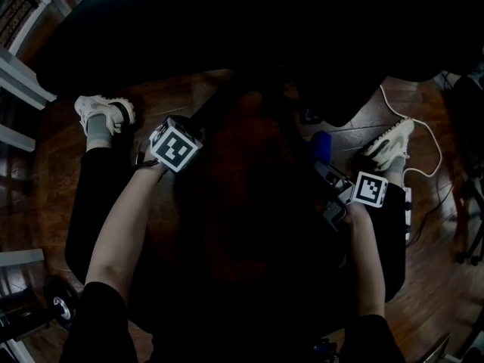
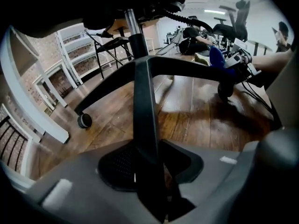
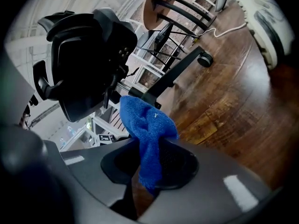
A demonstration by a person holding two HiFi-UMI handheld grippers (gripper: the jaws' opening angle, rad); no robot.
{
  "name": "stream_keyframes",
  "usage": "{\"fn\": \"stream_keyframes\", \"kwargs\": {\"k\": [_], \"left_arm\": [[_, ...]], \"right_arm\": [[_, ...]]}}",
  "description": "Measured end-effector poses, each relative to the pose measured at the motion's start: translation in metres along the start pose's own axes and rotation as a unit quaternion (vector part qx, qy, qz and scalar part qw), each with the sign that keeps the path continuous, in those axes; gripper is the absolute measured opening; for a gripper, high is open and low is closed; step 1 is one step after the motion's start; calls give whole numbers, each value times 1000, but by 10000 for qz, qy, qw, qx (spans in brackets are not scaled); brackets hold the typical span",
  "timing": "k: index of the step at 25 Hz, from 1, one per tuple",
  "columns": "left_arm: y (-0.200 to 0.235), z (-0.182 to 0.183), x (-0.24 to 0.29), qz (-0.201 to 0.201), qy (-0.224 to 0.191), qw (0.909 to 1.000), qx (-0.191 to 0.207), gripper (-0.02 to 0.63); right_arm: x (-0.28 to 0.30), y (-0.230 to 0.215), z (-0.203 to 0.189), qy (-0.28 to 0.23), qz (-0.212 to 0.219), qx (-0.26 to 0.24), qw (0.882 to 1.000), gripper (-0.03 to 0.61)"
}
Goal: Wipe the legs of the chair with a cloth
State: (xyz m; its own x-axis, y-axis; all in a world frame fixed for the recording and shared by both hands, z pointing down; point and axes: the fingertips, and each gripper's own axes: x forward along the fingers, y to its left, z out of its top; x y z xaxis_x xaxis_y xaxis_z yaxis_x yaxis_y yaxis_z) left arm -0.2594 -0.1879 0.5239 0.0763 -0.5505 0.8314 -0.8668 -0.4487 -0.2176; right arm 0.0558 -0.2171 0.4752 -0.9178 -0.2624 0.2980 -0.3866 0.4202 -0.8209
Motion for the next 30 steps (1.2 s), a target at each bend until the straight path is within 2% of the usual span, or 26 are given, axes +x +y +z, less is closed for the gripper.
{"fn": "stream_keyframes", "kwargs": {"k": [9, 12, 15, 17, 19, 22, 25, 28, 30], "left_arm": [[41, 14, 21, -178, -287, 9984, 444, 149], [54, 19, 34, -9, -361, 9964, 772, 160], [72, 23, 34, 438, -459, 9910, 1178, 192], [81, 31, 20, 678, -639, 9885, 1191, 210], [75, 43, -2, 655, -979, 9886, 942, 212], [38, 53, -36, 486, -1548, 9851, 578, 213], [-5, 46, -57, 156, -1854, 9824, -147, 213], [-40, 41, -80, -288, -2219, 9698, -971, 215], [-61, 38, -95, -432, -2336, 9634, -1242, 215]], "right_arm": [[16, 22, -32, -212, 172, 492, 9984, 101], [27, 39, -47, -263, 355, 591, 9973, 101], [40, 55, -65, -241, 491, 605, 9967, 103], [50, 65, -73, -216, 552, 554, 9967, 103], [60, 74, -81, -157, 638, 446, 9968, 103], [74, 84, -91, -21, 705, 242, 9972, 104], [93, 97, -100, -18, 834, 199, 9963, 104], [111, 108, -111, -69, 914, 118, 9957, 104], [111, 113, -111, -95, 870, -106, 9961, 106]]}}
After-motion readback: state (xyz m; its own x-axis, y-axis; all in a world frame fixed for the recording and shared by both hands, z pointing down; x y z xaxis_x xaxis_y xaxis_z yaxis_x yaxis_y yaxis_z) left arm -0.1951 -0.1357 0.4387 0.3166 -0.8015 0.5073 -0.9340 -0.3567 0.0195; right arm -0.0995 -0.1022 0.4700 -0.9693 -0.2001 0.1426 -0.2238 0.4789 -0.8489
